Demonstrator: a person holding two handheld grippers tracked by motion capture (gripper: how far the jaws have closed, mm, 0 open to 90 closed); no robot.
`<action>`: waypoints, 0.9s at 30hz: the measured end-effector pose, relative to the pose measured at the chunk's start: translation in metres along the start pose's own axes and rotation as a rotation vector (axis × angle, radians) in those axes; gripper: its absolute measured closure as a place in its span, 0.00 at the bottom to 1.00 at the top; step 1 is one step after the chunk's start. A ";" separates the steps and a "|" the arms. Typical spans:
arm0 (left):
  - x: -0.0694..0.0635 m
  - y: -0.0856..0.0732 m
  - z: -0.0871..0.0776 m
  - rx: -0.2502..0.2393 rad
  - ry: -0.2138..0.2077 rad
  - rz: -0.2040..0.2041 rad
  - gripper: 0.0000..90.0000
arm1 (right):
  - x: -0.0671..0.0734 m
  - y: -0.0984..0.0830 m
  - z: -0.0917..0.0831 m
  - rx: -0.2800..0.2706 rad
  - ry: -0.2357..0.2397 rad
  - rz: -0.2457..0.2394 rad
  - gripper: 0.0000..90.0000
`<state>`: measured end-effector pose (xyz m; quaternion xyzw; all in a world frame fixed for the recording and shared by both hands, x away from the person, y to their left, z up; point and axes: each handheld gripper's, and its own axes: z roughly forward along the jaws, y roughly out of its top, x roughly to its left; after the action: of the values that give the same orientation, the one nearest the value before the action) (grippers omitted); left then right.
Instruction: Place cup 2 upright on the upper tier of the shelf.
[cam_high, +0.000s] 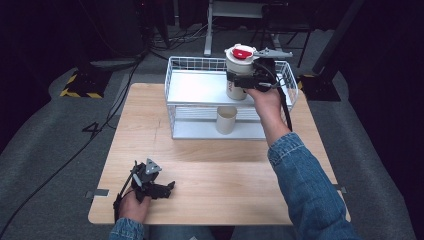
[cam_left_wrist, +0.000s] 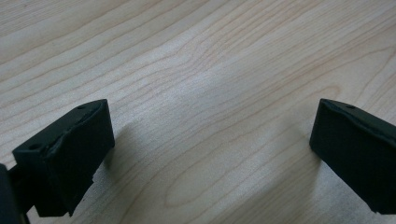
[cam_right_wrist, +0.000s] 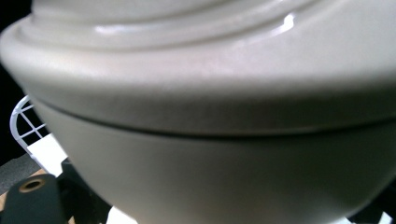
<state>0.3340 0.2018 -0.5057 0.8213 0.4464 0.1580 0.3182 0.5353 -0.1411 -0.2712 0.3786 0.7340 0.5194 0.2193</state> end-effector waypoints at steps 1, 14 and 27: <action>0.000 0.000 0.000 -0.001 -0.001 0.000 0.00 | 0.000 -0.001 0.000 0.003 0.000 0.002 0.13; 0.000 0.000 0.000 -0.001 0.001 0.001 0.00 | 0.000 -0.003 0.000 -0.017 -0.002 -0.028 0.13; 0.000 0.000 0.000 -0.001 0.002 0.003 0.00 | 0.000 -0.004 -0.001 -0.021 -0.002 -0.029 0.12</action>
<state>0.3342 0.2018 -0.5057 0.8217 0.4453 0.1595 0.3180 0.5334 -0.1428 -0.2747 0.3659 0.7337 0.5235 0.2318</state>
